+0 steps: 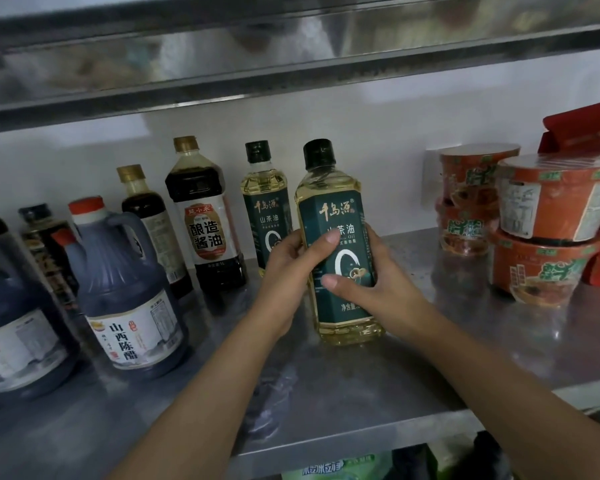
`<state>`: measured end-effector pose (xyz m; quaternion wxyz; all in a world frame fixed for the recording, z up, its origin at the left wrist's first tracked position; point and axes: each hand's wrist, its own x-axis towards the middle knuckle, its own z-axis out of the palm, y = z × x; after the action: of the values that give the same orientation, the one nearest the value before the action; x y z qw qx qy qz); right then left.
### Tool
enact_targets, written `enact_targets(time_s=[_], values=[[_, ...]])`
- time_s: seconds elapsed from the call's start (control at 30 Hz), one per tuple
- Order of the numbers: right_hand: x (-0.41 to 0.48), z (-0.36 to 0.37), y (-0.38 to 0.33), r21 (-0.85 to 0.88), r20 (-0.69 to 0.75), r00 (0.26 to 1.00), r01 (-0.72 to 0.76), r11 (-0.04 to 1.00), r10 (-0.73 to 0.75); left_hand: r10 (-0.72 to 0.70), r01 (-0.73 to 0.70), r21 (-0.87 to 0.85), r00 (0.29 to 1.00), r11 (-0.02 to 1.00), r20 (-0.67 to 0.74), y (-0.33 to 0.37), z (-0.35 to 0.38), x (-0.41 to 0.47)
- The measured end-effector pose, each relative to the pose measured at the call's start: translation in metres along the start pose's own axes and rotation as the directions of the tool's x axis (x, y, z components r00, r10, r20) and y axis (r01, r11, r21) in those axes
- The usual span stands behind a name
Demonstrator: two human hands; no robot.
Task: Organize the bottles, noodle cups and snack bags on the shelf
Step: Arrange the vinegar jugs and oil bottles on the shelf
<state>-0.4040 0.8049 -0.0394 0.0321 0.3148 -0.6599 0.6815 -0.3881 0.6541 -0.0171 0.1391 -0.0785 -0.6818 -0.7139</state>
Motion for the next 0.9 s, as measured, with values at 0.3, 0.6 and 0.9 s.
enact_targets(time_s=[0.3, 0.6, 0.9], values=[[0.0024, -0.0008, 0.0052, -0.048, -0.032, 0.999, -0.022, 0.999, 0.02, 0.036, -0.035, -0.018, 0.999, 0.999, 0.038, -0.0019, -0.002, 0.0036], [0.0017, -0.001, 0.0052, -0.061, -0.044, 0.999, -0.028, 0.998, 0.025, 0.081, -0.08, -0.074, 0.997, 0.994, 0.013, -0.0039, -0.0015, 0.0024], [-0.0002, -0.0067, 0.0047, 0.031, -0.036, 0.996, -0.084, 0.996, 0.086, 0.133, -0.133, 0.044, 0.991, 0.99, -0.008, -0.0004, 0.0033, -0.0046]])
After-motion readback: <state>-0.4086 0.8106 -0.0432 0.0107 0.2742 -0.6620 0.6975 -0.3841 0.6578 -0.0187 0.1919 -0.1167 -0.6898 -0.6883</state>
